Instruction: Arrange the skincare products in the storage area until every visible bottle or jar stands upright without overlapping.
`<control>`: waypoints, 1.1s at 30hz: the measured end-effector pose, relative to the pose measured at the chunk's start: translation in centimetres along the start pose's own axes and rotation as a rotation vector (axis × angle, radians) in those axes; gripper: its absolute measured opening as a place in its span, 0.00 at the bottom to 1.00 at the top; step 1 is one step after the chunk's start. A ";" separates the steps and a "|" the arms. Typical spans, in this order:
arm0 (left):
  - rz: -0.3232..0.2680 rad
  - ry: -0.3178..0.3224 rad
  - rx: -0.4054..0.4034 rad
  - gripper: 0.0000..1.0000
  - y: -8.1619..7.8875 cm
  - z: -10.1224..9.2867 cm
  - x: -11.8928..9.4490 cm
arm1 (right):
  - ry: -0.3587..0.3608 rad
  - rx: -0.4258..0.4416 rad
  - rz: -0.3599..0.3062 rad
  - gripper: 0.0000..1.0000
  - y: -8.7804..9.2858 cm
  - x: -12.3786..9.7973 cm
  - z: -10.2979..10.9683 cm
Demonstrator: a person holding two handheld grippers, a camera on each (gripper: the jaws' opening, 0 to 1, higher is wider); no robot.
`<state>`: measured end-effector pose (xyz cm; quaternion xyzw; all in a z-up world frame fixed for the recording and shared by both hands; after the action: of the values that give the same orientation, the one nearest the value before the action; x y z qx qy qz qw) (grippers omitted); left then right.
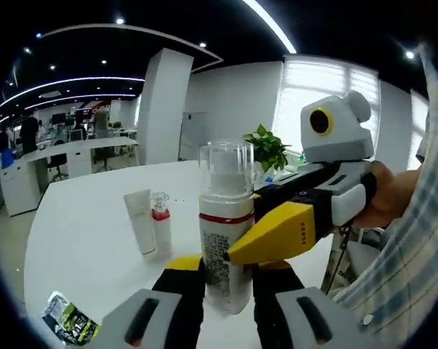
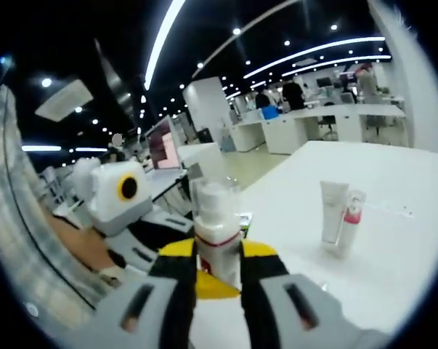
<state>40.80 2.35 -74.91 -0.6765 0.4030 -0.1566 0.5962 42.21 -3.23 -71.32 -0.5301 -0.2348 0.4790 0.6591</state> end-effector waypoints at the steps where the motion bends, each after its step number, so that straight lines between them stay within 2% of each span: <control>1: -0.006 0.003 -0.009 0.25 0.1 0.2 -0.1 | 0.000 0.005 -0.002 0.20 0.1 0.1 -0.1; 3: 0.008 -0.010 -0.018 0.27 0.5 0.6 -0.3 | 0.002 0.006 -0.008 0.20 0.0 0.2 -0.1; 7: 0.047 -0.059 -0.035 0.39 1.7 1.7 -0.8 | 0.010 -0.014 -0.016 0.20 -0.1 0.6 -0.9; 15: 0.109 -0.096 -0.059 0.42 3.2 2.7 -2.2 | 0.057 0.002 -0.053 0.20 0.1 1.1 -3.6; 22: 0.141 -0.123 -0.061 0.42 4.1 3.1 -3.6 | 0.102 -0.066 -0.053 0.20 0.3 2.7 -6.4; 31: 0.157 -0.220 -0.105 0.42 5.3 4.1 -6.5 | 0.124 -0.157 -0.037 0.20 1.7 5.1 -10.2; 33: 0.158 -0.245 -0.119 0.42 5.5 4.3 -7.1 | 0.129 -0.156 -0.035 0.20 2.1 5.6 -11.0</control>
<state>37.28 10.68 -79.18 -0.6907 0.3878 -0.0013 0.6104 52.81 -3.56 -78.02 -0.6055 -0.2376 0.4123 0.6379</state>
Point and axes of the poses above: the point that each gripper's makers call its tool centre point, and the gripper's own axes: x roughly forward along the fingers, z roughly to its left, y roughly out of its underside, the point moved 5 cm from there along -x, roughly backward along the fingers, and after that the axes turned 7 degrees about -z, right-handed, at the moved point
